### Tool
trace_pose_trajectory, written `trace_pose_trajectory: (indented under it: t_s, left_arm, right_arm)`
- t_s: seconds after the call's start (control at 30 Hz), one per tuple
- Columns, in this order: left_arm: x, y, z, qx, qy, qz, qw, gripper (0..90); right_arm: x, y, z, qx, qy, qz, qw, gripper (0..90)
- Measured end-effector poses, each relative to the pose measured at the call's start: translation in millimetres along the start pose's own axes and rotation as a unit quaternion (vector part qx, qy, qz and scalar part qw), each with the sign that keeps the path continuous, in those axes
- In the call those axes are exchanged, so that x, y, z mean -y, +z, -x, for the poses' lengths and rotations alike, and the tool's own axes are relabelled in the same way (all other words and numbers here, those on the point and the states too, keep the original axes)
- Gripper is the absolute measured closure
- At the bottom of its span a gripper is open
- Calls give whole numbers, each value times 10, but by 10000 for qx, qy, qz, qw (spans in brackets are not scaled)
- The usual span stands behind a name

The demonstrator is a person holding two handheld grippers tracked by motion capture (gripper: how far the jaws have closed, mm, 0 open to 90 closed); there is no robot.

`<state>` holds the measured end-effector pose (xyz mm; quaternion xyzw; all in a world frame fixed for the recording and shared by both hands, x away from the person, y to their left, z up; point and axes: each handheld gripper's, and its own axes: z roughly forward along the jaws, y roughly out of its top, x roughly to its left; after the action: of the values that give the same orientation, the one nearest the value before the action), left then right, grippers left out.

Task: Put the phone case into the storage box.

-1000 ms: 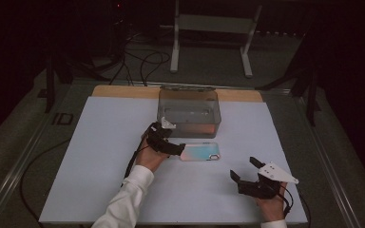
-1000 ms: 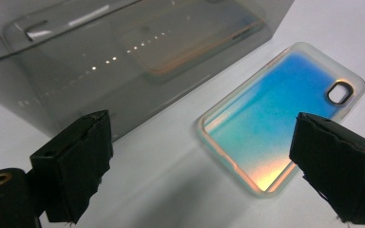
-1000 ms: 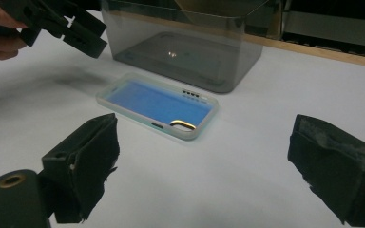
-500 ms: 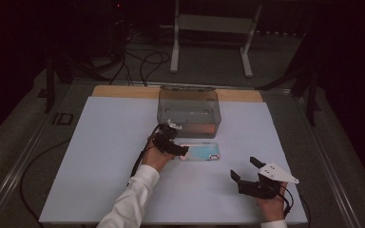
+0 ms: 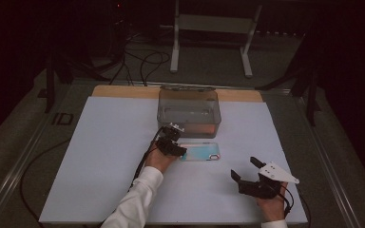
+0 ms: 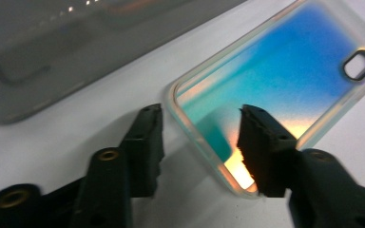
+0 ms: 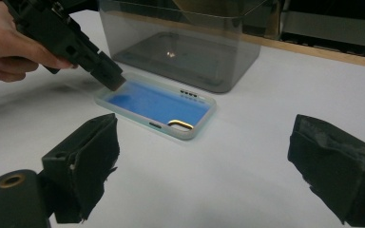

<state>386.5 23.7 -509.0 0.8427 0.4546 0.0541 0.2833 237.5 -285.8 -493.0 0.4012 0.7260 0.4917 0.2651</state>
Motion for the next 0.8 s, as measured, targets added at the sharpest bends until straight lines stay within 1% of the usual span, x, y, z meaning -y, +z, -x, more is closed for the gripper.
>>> trace_pose_trajectory:
  t_s: [0.07,0.1,0.2,0.23,0.3,0.33,0.4,0.47,0.57,0.67,0.8]
  left_arm:
    - [-6,-7,-7,4,-78,-61,10000,622]
    - [-6,-7,-6,-3,-75,-80,9999,672]
    - [-6,-5,23,-97,-63,-107,9999,735]
    - [-10,-8,28,-80,-53,-146,9998,755]
    - [-11,1,50,-16,-89,-140,9999,831]
    - [-15,6,69,-47,-71,-131,9999,866]
    - [-28,9,115,-201,37,-162,9997,881]
    - [-34,9,124,-240,99,-183,9995,885]
    - [-20,2,108,-192,97,-144,9997,887]
    - [-2,-12,81,-168,59,-6,9998,888]
    - [5,-96,56,-144,119,224,9996,888]
  right_arm:
    - [0,-1,1,3,2,1,10000,98]
    - [0,-1,2,8,4,2,10000,98]
    - [1,5,1,12,-11,-4,10000,98]
    - [1,6,-1,19,-13,-10,10000,98]
    - [1,10,-7,-7,-23,-9,10000,98]
    - [0,10,-10,-14,-20,-15,10000,98]
    - [-1,8,-11,-6,-29,-10,10000,98]
    - [-1,7,-8,-9,-19,-2,10000,98]
    - [-3,2,-6,0,2,3,10000,98]
    - [-3,2,4,4,-6,1,10000,98]
    - [-3,2,2,-3,3,7,10000,98]
